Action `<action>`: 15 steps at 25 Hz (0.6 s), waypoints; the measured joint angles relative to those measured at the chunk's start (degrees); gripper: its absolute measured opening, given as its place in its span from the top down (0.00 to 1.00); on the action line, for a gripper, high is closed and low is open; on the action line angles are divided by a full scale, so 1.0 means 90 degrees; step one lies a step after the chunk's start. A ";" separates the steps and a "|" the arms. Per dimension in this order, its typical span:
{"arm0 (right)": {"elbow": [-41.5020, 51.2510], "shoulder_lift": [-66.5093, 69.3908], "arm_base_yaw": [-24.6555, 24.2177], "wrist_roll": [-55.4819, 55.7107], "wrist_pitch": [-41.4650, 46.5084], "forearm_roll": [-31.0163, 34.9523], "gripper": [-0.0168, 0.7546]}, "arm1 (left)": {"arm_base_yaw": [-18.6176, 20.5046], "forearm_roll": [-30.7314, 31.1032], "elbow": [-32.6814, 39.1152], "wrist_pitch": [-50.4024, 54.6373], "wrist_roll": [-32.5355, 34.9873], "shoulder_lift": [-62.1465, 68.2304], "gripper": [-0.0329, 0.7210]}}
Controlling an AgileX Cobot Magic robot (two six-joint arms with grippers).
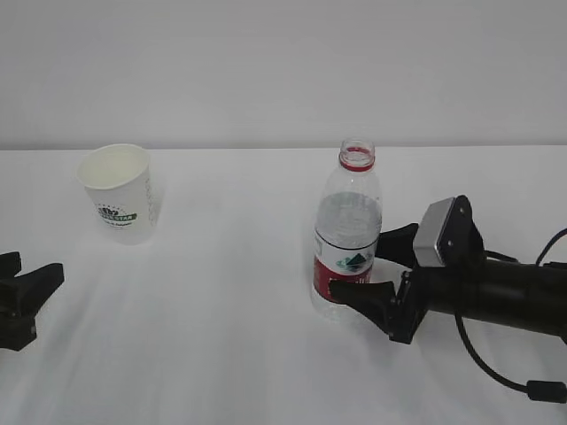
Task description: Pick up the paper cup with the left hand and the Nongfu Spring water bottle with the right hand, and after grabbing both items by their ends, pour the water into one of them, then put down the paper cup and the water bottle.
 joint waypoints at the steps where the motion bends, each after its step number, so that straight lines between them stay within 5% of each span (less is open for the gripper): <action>1: -0.0047 0.0000 0.0000 0.0023 0.0000 -0.0009 0.15 | 0.0000 0.0000 0.0000 0.0000 0.0000 0.0000 0.38; 15: -0.0618 0.0039 0.0617 0.0158 0.0011 0.0228 0.17 | 0.0000 0.0000 0.0000 0.0000 0.0000 0.0000 0.38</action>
